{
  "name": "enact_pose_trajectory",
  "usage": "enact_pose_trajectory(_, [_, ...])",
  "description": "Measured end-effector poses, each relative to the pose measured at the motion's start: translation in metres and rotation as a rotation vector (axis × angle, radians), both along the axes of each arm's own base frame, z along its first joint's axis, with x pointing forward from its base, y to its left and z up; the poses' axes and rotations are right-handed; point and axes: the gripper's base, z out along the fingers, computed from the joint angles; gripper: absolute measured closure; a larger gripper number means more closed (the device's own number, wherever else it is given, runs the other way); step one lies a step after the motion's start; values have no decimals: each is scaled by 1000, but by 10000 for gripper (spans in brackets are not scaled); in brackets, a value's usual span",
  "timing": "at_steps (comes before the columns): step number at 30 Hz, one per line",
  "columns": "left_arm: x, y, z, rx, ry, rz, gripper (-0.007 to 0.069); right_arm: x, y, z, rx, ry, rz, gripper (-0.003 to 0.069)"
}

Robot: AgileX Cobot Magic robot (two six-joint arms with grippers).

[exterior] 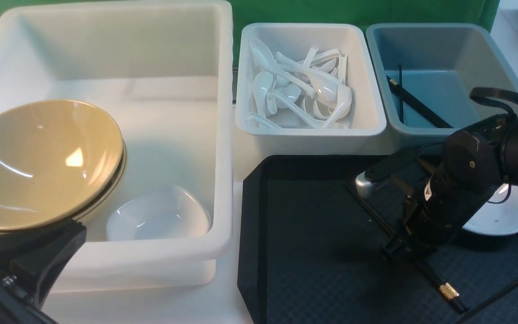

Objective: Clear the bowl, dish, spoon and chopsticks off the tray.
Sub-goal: Use the right arm to grab the chopsticks, then use the right arm to put the chopsticks into the small storage box on the right

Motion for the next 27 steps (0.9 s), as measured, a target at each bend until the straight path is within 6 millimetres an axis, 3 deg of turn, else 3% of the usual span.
enact_pose_trajectory(2, [0, 0, 0, -1, -4, 3, 633, -6, 5, 4, 5, -1, 26, 524])
enact_pose_trajectory(4, [1, 1, 1, -1, -10, 10, 633, -17, 11, 31, 44, -69, 59, 524])
enact_pose_trajectory(5, [1, 1, 1, -1, -10, 10, 633, -17, 12, 31, 44, -69, 62, 524])
enact_pose_trajectory(11, [2, 2, 3, -6, -34, 32, 633, -38, -2, 110, 138, -379, 123, 524])
enact_pose_trajectory(15, [2, 3, 4, -15, -40, 39, 633, -16, -21, 162, 232, -762, 64, 519])
enact_pose_trajectory(16, [2, 3, 4, -16, -40, 40, 633, -14, -22, 164, 240, -782, 55, 519])
enact_pose_trajectory(19, [2, 3, 4, -21, -40, 40, 633, 29, -49, 197, 323, -1051, -99, 519])
enact_pose_trajectory(21, [2, 3, 4, -22, -40, 40, 633, 43, -56, 198, 333, -1078, -141, 519])
enact_pose_trajectory(22, [2, 3, 4, -25, -40, 41, 633, 67, -65, 194, 336, -1084, -196, 519])
enact_pose_trajectory(23, [2, 3, 4, -25, -40, 41, 633, 73, -67, 189, 331, -1072, -210, 519])
enact_pose_trajectory(24, [2, 3, 4, -25, -41, 41, 633, 98, -75, 177, 318, -1042, -256, 519])
enact_pose_trajectory(26, [2, 3, 4, -25, -41, 41, 633, 127, -83, 146, 283, -942, -305, 519])
enact_pose_trajectory(27, [2, 3, 4, -25, -41, 41, 633, 132, -84, 140, 278, -919, -314, 519])
